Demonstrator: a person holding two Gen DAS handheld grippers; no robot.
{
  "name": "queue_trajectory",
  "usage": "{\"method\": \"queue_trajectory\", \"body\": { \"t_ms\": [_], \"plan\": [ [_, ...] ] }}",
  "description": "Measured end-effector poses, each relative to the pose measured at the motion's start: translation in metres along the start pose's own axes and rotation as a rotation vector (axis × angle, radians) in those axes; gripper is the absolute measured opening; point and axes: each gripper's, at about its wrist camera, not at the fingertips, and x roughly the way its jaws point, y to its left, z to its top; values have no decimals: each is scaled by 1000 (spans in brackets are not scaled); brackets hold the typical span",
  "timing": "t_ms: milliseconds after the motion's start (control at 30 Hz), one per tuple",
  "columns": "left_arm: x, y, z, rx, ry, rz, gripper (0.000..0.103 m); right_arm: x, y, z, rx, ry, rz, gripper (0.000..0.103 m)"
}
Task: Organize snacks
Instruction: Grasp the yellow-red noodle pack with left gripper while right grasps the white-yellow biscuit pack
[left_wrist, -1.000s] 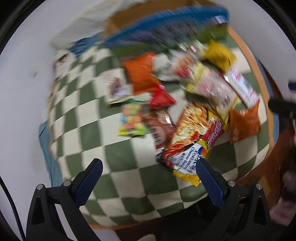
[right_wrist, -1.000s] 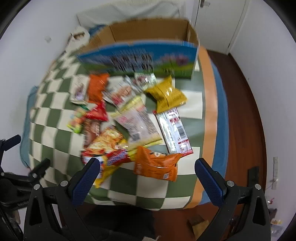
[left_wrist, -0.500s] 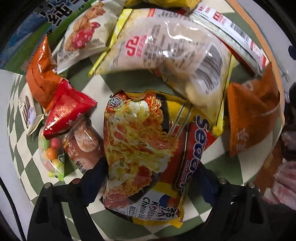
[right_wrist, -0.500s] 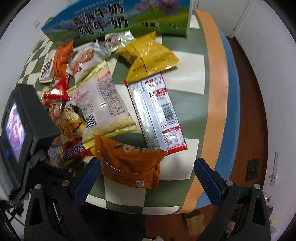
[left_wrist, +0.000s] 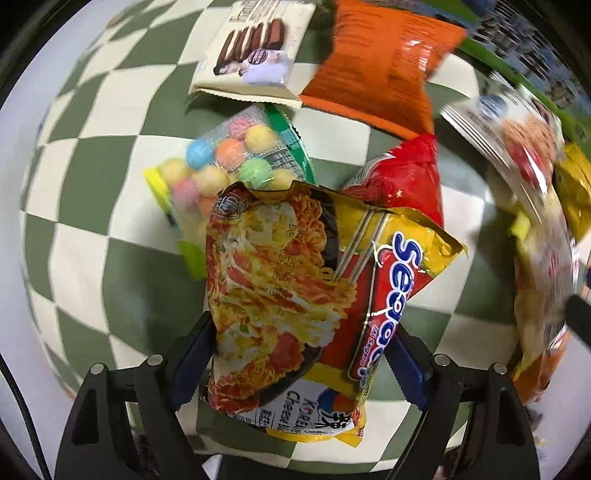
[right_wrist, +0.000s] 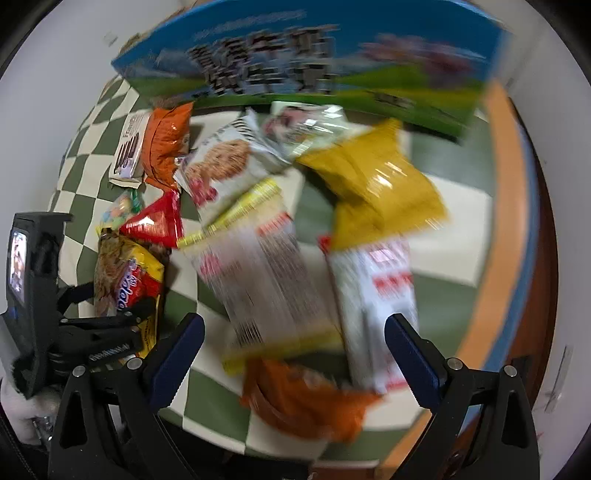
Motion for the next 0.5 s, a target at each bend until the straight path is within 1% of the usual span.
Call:
{"method": "queue_trajectory", "body": {
  "t_ms": [67,133,167,200,233,267,300,367,400,433,500],
  "plan": [
    [11,-5,3,38,15,-8,89,17,11,15,-50,45,-22,96],
    [19,-8,5,78,23,-14,90,34,18,23,-59,100,-48,90],
    [16,-7,22,86,32,-20,90,38,20,26,-40,111,-54,86],
    [15,-10,21,89,37,-30,90,38,20,28,3,118,-41,71],
    [15,-13,19,89,40,-40,90,39,19,28,64,141,-24,68],
    [18,-13,22,92,42,-52,90,39,17,28,141,171,-10,68],
    [20,-14,22,99,42,-63,90,38,17,27,208,190,31,68],
    [21,-10,23,109,44,-83,91,35,20,27,264,197,112,68],
    [25,-8,24,111,44,-90,91,33,23,28,263,197,109,69],
    [26,-8,23,113,44,-96,91,32,27,29,254,186,88,72],
    [25,-8,20,113,35,-103,88,30,30,28,243,170,37,75]
  ]
}}
